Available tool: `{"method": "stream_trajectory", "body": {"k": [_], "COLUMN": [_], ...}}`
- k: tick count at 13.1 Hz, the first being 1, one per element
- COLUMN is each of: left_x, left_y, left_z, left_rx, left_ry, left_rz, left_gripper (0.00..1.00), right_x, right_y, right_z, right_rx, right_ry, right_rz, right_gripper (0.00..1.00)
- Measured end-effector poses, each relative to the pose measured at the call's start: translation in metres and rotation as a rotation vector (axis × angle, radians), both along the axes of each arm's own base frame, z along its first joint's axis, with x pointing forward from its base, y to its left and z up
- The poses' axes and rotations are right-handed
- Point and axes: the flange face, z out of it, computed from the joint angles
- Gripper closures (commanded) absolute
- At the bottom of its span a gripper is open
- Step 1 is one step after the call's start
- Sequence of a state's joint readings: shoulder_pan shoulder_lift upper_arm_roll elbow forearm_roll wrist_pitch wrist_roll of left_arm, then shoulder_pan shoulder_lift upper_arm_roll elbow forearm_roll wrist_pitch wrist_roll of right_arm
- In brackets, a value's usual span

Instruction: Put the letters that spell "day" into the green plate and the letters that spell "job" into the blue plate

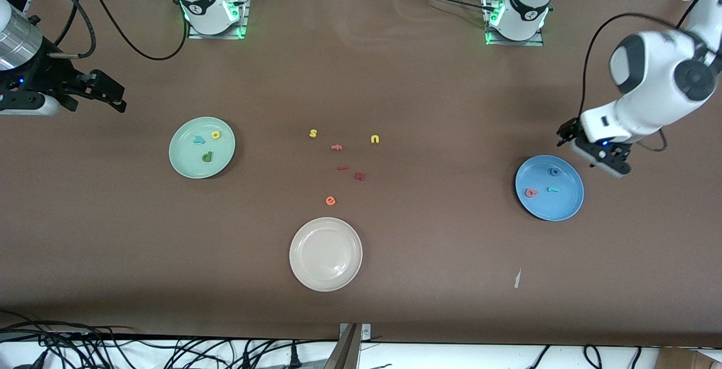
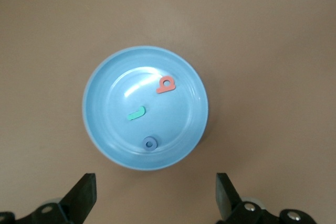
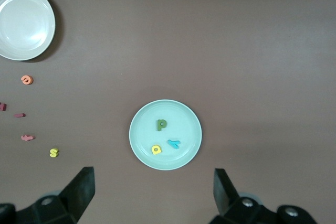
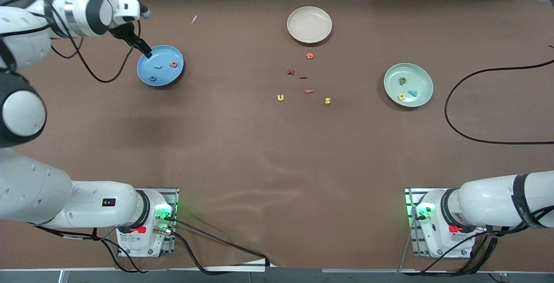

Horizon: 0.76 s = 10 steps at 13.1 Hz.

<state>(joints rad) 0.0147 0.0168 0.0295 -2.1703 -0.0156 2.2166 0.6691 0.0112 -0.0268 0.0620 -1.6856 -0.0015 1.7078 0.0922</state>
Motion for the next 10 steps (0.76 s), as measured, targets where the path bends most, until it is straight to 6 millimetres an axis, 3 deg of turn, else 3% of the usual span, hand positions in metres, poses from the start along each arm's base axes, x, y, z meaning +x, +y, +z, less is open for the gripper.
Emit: {"method": "stream_trajectory", "body": {"k": [3, 5, 10], "left_x": [-0.024, -0.031, -0.045], "left_y": [-0.015, -0.020, -0.041], "left_z": [0.085, 0.142, 0.244], "left_rx": [-0.003, -0.004, 0.004], "left_ry": [-0.003, 0.018, 0.073], "left_rz": [-0.015, 0.017, 0.159], "left_gripper": [0.00, 0.00, 0.00], "right_x": [0.000, 0.000, 0.000], "right_y": [0.000, 0.000, 0.000], "right_z": [0.000, 0.000, 0.000], "right_rx": [0.000, 0.000, 0.000], "right_ry": [0.000, 0.000, 0.000], "right_rz": [0.000, 0.000, 0.000], "right_gripper": [0.00, 0.00, 0.00]}}
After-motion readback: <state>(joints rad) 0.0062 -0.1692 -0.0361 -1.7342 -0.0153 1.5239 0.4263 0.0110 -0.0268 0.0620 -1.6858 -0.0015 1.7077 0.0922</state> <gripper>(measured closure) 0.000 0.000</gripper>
